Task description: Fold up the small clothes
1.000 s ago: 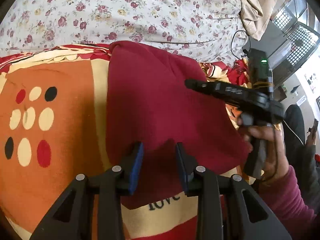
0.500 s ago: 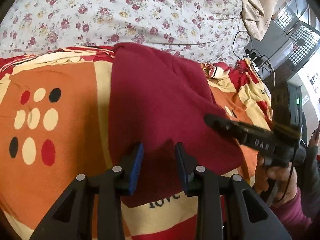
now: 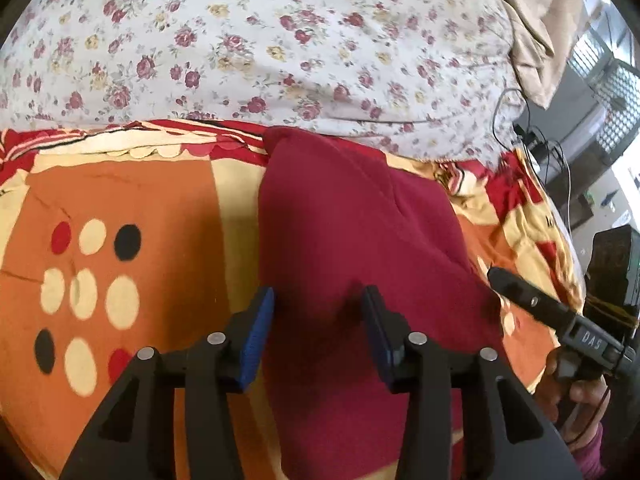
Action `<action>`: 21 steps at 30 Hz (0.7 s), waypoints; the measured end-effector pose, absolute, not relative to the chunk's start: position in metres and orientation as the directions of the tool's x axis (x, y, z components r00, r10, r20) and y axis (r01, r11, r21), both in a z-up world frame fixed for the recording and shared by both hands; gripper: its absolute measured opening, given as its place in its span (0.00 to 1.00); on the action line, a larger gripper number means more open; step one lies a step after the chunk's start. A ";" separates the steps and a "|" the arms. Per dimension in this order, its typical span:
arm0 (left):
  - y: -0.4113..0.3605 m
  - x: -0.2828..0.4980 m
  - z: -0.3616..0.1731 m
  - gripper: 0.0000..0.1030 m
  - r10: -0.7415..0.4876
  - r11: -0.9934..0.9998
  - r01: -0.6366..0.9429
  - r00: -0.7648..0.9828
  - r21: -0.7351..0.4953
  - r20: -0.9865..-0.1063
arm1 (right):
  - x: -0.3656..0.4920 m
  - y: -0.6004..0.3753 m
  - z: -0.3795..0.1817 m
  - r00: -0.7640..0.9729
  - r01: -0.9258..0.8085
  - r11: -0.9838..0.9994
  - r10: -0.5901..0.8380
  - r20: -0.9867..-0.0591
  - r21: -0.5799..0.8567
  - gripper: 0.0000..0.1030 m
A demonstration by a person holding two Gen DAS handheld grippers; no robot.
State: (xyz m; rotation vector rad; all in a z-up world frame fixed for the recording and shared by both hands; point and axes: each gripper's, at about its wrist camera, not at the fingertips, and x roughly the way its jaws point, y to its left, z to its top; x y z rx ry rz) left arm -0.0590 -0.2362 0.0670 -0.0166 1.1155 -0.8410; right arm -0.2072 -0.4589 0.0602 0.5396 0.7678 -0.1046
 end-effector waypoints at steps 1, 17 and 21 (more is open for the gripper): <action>-0.238 -0.056 0.066 0.33 -0.600 0.703 0.579 0.172 -0.413 -0.782 | -0.198 -0.463 0.061 0.720 0.296 0.859 0.087 -0.689 0.418 0.70; -0.258 -0.056 0.041 0.47 -0.604 0.696 0.576 0.145 -0.430 -0.783 | -0.160 -0.500 0.015 0.671 0.368 0.825 0.083 -0.737 0.429 0.13; -0.256 -0.056 0.041 0.47 -0.602 0.702 0.565 0.147 -0.433 -0.785 | -0.171 -0.485 0.038 0.673 0.365 0.830 0.077 -0.735 0.422 0.33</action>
